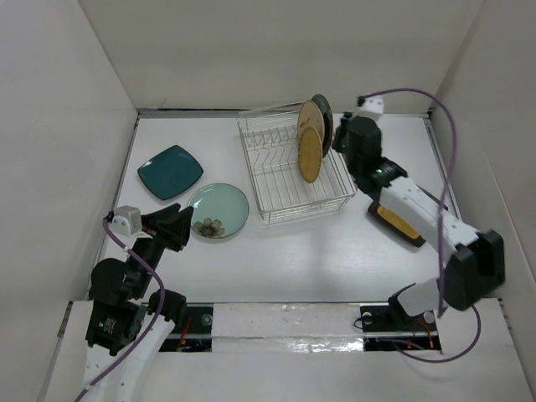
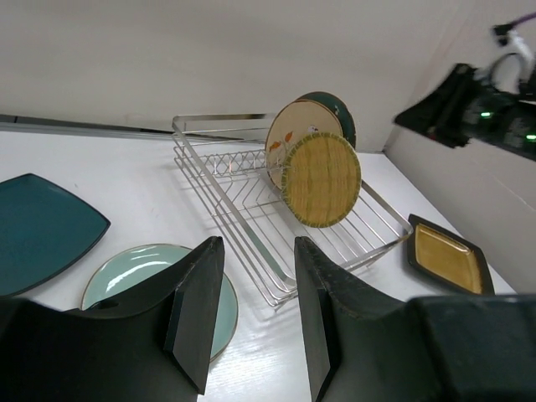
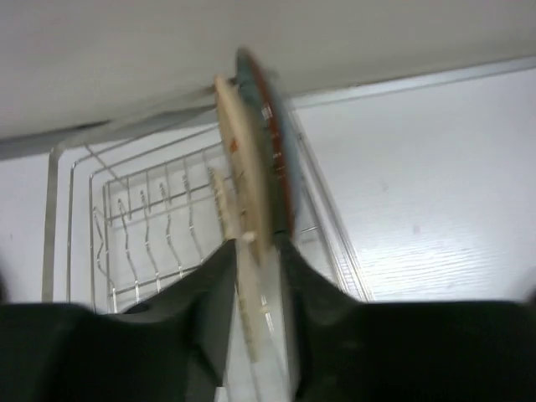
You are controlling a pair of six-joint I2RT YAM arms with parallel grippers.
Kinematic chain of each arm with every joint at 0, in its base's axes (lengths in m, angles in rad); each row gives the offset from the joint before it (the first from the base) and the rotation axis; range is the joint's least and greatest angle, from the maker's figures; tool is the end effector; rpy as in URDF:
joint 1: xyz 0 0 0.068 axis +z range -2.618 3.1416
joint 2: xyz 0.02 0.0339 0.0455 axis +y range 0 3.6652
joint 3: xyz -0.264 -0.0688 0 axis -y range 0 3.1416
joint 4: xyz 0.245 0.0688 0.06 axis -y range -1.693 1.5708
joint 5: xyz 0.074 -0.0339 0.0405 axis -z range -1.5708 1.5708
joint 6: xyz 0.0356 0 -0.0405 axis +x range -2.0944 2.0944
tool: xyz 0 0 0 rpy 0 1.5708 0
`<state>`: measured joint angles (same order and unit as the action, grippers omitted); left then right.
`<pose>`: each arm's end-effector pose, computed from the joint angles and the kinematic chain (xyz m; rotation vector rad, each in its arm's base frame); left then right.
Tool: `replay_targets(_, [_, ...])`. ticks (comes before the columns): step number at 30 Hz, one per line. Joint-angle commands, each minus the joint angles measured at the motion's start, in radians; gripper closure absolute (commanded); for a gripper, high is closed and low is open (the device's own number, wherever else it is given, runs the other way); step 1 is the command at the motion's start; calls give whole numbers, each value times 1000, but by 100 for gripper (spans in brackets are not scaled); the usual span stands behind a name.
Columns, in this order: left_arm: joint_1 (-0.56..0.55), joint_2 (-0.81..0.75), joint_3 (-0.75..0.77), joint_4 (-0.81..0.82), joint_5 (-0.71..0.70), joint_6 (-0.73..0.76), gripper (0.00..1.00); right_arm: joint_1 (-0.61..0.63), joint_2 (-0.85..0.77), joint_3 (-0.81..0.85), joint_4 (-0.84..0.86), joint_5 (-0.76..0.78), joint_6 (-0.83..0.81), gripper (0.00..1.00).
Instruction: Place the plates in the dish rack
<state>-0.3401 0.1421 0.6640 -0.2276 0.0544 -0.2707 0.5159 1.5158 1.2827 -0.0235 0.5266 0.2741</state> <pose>0.0427 -0.0172 0.3568 0.0925 1.2938 -0.5590 0.3212 0.1616 0.3523 0.1507 1.7865 0.0844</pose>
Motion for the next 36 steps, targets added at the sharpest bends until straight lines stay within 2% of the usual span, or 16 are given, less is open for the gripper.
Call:
replay_targets(1, [-5,-25,-7,59,22,7,64,-95,-159,-144,59,-31,141,76])
replay_targets(2, [-5,-36,-7,57,22,7,64,-147,-228,-240,72,-84,170,81])
replay_targets(3, [-5,-39,-10,59,21,5,63,-164,-256,-279,77,-111,172,96])
replay_targets(4, [-5,-44,-10,59,24,4,63,-165,-278,-308,82,-125,169,100])
replay_targets(6, [-5,-49,-10,60,24,4,63,-165,-299,-341,71,-160,139,100])
replay_targets(8, [-5,-53,-10,60,24,4,63,-149,-289,-329,50,-197,104,86])
replay_targets(9, [-5,-56,-10,59,22,4,63,-116,-276,-327,51,-206,85,61])
replay_targets(10, [-5,-58,-12,59,19,2,63,-100,-264,-321,50,-211,70,50])
replay_targets(12, [-5,-59,-10,57,18,4,63,-90,-226,-275,-14,-229,39,35])
replay_targets(22, [-5,-58,-10,57,16,1,63,-19,-42,-185,-49,-246,-6,34])
replay_targets(23, [-5,-56,-10,57,15,1,63,-10,-1,-146,-62,-225,-9,35])
replay_targets(25, [-5,-56,-10,56,13,1,63,4,35,-109,-99,-177,-26,50])
replay_targets(26, [-5,-55,-10,56,12,1,63,4,49,-77,-108,-122,-32,60])
replay_targets(27, [-5,-55,-10,56,12,1,63,30,69,-63,-121,-97,-45,77])
replay_targets(30, [-5,-52,-12,56,12,2,63,61,76,-22,-119,-7,-78,100])
replay_targets(36, [-5,-41,-9,54,7,1,63,81,58,55,-92,85,-156,100])
